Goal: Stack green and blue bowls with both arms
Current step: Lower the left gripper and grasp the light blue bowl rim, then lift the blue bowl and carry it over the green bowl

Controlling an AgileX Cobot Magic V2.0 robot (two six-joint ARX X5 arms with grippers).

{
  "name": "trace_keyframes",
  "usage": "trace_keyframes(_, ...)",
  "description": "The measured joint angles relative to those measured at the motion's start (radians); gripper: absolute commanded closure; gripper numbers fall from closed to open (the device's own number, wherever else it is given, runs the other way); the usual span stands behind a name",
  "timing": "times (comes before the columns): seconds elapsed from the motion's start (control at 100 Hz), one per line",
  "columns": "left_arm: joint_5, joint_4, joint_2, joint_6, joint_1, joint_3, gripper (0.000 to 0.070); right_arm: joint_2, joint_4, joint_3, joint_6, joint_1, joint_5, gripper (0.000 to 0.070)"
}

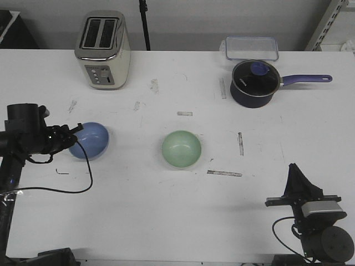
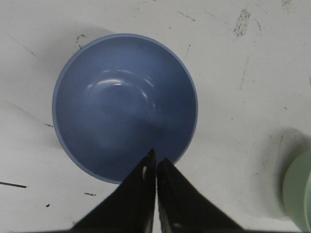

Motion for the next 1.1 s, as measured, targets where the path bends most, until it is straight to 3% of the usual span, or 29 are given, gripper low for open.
trace_keyframes(0.1, 0.027, 0.0, 0.031, -0.009, 0.052, 0.0, 0.0533, 0.0, 0.0, 0.0, 0.0, 0.0, 0.0, 0.0691)
trace_keyframes(0.2, 0.03, 0.01, 0.059, -0.008, 0.103, 0.0, 0.0466, 0.0, 0.0, 0.0, 0.0, 0.0, 0.0, 0.0691)
trace_keyframes(0.35, 0.029, 0.035, 0.117, -0.008, 0.154, 0.0, 0.025, 0.0, 0.0, 0.0, 0.0, 0.0, 0.0, 0.0691)
trace_keyframes(0.38, 0.03, 0.04, 0.129, -0.008, 0.157, 0.0, 0.0234, 0.0, 0.0, 0.0, 0.0, 0.0, 0.0, 0.0691)
trace_keyframes(0.9, 0.03, 0.111, 0.309, -0.001, 0.127, 0.0, 0.0267, 0.0, 0.0, 0.0, 0.0, 0.0, 0.0, 0.0691)
trace_keyframes(1.1, 0.027, 0.111, 0.365, 0.006, 0.101, 0.0, 0.0507, 0.0, 0.0, 0.0, 0.0, 0.0, 0.0, 0.0691)
